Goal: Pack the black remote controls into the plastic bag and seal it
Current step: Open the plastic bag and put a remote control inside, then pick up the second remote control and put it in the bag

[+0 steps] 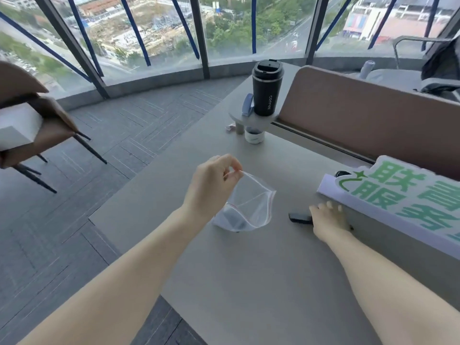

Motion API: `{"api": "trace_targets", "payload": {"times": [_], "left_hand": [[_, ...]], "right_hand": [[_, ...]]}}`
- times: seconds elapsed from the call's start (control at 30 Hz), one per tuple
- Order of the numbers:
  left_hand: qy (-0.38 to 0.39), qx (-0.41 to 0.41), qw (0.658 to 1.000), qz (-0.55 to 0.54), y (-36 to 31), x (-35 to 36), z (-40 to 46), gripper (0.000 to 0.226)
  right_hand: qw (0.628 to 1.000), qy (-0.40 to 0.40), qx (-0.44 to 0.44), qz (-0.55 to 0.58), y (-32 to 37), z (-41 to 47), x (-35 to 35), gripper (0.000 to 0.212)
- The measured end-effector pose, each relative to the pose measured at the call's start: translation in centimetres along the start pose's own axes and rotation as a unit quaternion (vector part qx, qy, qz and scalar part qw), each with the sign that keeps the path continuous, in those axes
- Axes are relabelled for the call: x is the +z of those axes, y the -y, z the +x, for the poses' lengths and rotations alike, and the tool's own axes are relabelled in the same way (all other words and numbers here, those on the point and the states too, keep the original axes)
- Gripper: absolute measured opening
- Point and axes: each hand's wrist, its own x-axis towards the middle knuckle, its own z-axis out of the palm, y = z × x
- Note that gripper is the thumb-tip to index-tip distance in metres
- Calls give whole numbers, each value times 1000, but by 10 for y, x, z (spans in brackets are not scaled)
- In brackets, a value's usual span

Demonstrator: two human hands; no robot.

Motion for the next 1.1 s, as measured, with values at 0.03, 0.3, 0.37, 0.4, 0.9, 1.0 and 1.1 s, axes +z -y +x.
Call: {"api": "trace_targets", "payload": {"times": [0.03,0.3,0.37,0.4,0.9,1.0,1.1], "left_hand": [[10,-12,1000,1,0,2,1,4],[80,-54,995,12,-20,40,-16,9],[88,-51,995,1,-31,52,-20,10],[92,-47,995,-5,-37,57,-22,11],[153,-53,965,-205,-95,101,-32,13],[179,-35,960,-213,-101,110,-36,14],[200,-13,956,-216,-117,125,-42,14]], "right_hand": [[1000,4,3,12,0,-7,2,31],[820,-40,8,570,-16,-128,-42,9],[804,-19,-66,590,-31,-165,-78,12],[823,1,-98,559,-38,-180,-93,19],[905,-14,-50,423,-48,-208,-133,24],[857,-140,53,493,-77,-230,-116,28],[831,-160,182,500,-118,-244,-68,29]]}}
